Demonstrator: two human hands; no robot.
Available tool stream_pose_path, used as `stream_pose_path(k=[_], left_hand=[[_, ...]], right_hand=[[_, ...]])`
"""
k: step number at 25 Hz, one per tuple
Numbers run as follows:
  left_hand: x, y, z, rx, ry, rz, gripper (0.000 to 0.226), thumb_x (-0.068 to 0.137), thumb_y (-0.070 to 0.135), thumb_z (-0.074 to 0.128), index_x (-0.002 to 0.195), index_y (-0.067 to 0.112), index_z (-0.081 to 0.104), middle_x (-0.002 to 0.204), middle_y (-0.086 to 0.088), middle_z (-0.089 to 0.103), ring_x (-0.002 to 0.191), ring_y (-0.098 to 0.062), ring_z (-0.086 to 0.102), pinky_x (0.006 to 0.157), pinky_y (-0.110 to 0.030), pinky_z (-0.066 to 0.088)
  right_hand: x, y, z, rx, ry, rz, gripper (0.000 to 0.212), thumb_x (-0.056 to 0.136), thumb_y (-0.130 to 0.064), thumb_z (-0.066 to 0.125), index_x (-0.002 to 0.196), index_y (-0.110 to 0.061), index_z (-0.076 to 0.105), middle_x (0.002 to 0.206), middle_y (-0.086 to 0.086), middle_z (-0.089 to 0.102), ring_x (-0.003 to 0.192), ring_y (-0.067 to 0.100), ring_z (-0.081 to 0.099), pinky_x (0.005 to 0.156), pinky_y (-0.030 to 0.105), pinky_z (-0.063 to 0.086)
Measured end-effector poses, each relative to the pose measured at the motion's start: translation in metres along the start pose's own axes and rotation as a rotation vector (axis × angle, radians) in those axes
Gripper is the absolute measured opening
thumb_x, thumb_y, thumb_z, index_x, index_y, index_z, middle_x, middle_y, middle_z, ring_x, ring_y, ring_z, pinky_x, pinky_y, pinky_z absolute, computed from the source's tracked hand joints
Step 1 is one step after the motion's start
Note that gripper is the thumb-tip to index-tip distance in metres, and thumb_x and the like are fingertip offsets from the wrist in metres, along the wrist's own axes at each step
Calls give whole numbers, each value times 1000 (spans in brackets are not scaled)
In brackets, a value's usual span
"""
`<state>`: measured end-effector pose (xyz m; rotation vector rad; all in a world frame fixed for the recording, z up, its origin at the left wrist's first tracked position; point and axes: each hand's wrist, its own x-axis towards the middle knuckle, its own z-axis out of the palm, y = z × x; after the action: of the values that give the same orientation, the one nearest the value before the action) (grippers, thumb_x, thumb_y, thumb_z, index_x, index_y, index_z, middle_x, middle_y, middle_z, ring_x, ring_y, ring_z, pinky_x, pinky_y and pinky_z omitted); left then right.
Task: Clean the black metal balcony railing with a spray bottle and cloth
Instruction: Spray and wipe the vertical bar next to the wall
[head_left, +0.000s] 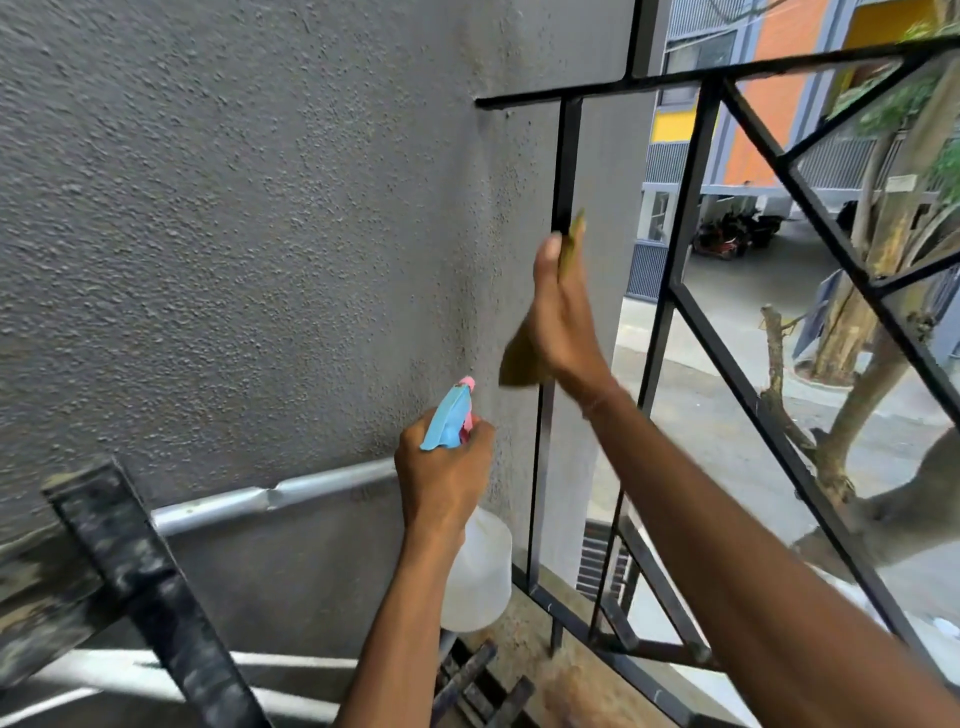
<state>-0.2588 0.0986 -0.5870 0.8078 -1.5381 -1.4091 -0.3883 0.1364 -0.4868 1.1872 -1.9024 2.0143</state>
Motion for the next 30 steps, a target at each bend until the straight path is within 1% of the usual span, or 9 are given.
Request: stream_pose_path(k=[1,3,6,8,11,16,20,25,30], left_hand=[[-1,-1,0,1,-4,-5,7,89,12,74,95,13,71,88,-18,72,81,-33,72,64,-38,58],[-1,0,1,0,-7,-3,7,91,13,73,94,18,69,90,-18,72,83,-32,73,68,-41,61],[1,-8,4,8,-3,20,2,90,13,71,90,13,69,85,-20,70,77,-33,72,60,-37,57],[1,-19,7,29,10,24,3,89,14,70,91,13,69,84,-19,69,76,-32,71,59,-35,57],[-6,-41,10,63,9,14,5,92,17,71,94,20,68,86,-14,71,75,-24,70,64,-36,61],[-21,-99,19,70,18,-11,20,89,18,70,79,35,68,71,-4,64,67,-21,61,57,-39,55],[-36,-134,27,66,28,-36,28,91,15,71,75,38,66,66,2,61,65,-20,63,55,-37,50],[-52,-154,35,66,159,-66,27,84,15,74,67,32,62,59,6,61,53,-6,56,53,-29,43],[-61,-164,37,156,172,-55,21,83,9,75,68,19,63,61,0,63,54,-16,54,54,-29,43]], right_hand=[[13,-17,-1,7,-5,9,69,103,-60,20,156,-16,21,156,10,35,139,21,39,116,38,22],[30,-24,1,154,-24,1,80,97,-69,18,160,-26,-6,166,-2,14,149,18,23,117,37,16],[16,12,7,136,98,-88,58,108,-46,19,158,-17,19,149,1,41,128,8,44,105,20,35],[7,38,13,90,202,-91,38,107,-36,27,127,-9,45,114,8,59,94,3,55,79,16,43],[1,56,17,21,250,-119,25,107,-28,36,111,-6,47,85,-5,52,71,0,51,63,13,42],[-60,137,22,-147,214,-61,31,106,-29,41,116,0,49,91,-3,54,73,-3,51,64,7,39],[-109,189,22,-181,118,55,32,105,-36,38,113,-6,45,91,-4,53,75,2,53,66,15,44],[-163,232,23,-230,1,200,12,107,-27,40,107,-15,36,87,-8,49,73,2,50,64,12,39],[-202,262,24,-254,-49,339,14,106,-17,45,100,-22,34,83,-6,48,65,-1,47,59,11,43]])
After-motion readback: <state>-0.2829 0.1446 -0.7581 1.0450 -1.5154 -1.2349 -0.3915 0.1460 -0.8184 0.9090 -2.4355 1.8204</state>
